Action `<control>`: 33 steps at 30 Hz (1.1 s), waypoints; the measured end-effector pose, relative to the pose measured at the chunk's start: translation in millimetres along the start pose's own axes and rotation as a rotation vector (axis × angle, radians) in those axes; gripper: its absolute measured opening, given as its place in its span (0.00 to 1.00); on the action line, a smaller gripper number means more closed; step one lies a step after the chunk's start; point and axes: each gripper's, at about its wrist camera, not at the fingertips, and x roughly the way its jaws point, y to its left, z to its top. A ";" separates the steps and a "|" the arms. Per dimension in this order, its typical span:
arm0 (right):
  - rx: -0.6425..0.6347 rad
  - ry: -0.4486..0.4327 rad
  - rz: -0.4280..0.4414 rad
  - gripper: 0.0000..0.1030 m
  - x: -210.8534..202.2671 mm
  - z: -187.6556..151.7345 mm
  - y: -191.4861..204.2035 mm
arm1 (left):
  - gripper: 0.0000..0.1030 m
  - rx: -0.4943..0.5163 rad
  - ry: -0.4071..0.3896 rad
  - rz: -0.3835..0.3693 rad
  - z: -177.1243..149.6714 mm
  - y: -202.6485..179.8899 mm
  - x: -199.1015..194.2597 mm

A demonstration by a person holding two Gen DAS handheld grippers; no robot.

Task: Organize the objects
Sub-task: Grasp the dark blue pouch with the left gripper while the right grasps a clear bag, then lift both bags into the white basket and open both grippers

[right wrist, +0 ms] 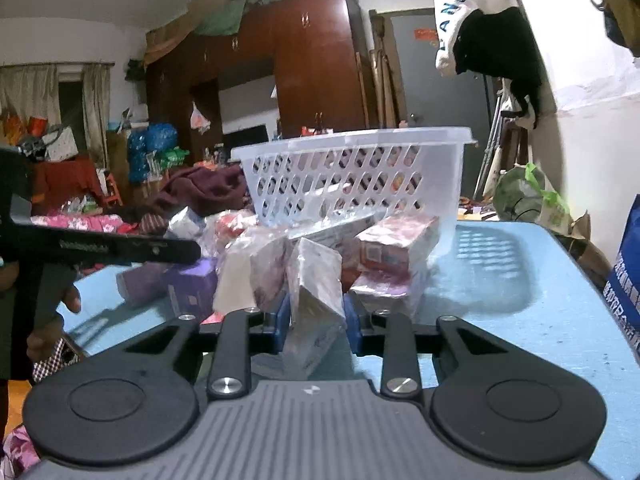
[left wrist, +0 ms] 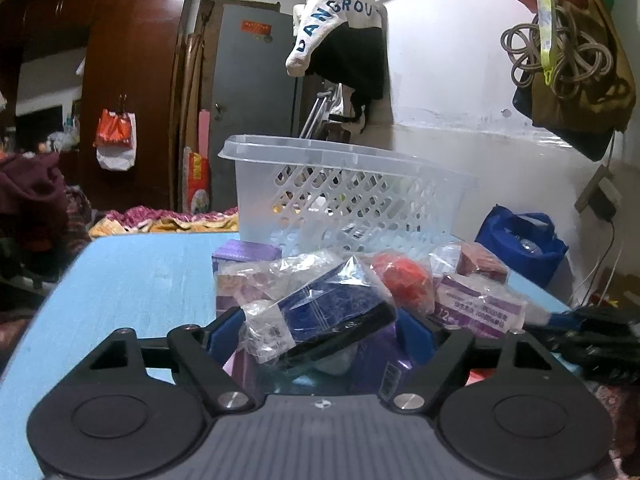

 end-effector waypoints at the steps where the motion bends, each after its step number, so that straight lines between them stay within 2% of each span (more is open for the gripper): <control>1: 0.005 -0.009 -0.001 0.31 -2.3 1.5 -1.1 | 0.82 0.004 -0.004 0.008 -0.2 -1.2 -0.5; 11: 0.022 -0.067 -0.015 0.31 -16.5 10.9 -5.8 | 0.81 -0.013 -0.070 0.003 4.5 2.1 -17.3; 27: 0.060 -0.116 -0.036 0.31 -27.9 13.0 -17.3 | 0.81 -0.041 -0.114 -0.004 8.3 6.1 -25.2; 33: 0.065 -0.142 -0.023 0.31 -29.2 22.8 -19.8 | 0.81 -0.050 -0.140 -0.023 20.2 9.3 -28.3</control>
